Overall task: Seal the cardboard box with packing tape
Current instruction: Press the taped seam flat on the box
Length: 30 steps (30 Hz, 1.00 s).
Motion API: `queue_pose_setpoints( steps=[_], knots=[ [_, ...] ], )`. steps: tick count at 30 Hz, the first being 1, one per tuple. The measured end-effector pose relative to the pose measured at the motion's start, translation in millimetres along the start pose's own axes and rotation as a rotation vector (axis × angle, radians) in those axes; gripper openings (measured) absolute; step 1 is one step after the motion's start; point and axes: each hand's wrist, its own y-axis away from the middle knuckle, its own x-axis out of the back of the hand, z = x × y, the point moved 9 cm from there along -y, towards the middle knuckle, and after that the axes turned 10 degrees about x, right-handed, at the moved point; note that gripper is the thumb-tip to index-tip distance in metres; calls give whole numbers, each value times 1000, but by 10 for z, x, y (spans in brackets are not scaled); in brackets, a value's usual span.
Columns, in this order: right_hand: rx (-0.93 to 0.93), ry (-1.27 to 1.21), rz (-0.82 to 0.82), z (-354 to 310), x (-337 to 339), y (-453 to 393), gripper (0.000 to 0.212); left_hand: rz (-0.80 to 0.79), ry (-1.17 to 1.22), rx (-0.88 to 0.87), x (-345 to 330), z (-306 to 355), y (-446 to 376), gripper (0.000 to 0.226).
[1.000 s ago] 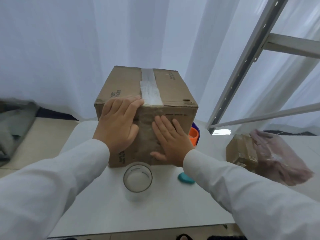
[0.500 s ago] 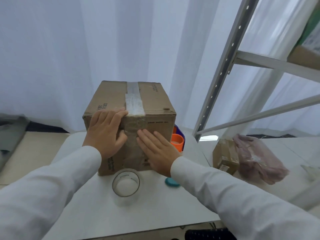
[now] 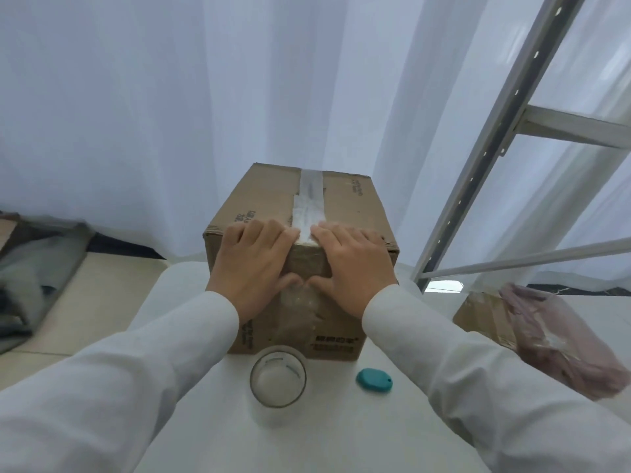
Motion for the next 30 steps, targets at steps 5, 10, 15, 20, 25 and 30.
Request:
queue_pose_setpoints(
  steps=[5, 10, 15, 20, 25, 30],
  knots=[
    [-37, -34, -49, -13, -3, 16, 60, -9, 17, 0, 18, 1, -30, 57],
    [-88, -415, -229, 64, 137, -100, 40, 4, 74, 30, 7, -52, 0, 67],
    [-58, -420, -535, 56, -151, -376, 50, 25, 89, 44, -6, -57, 27, 70],
    [-97, -393, -577, 144, -345, -683, 50, 60, 97, 41, -14, -63, 24, 63],
    [-176, -414, -523, 286, -548, -896, 54, 77, 98, 33, 2, -53, 31, 64],
    [-186, -359, -539, 215, -633, -995, 45, 30, 54, 49, -15, -37, 34, 66]
  ],
)
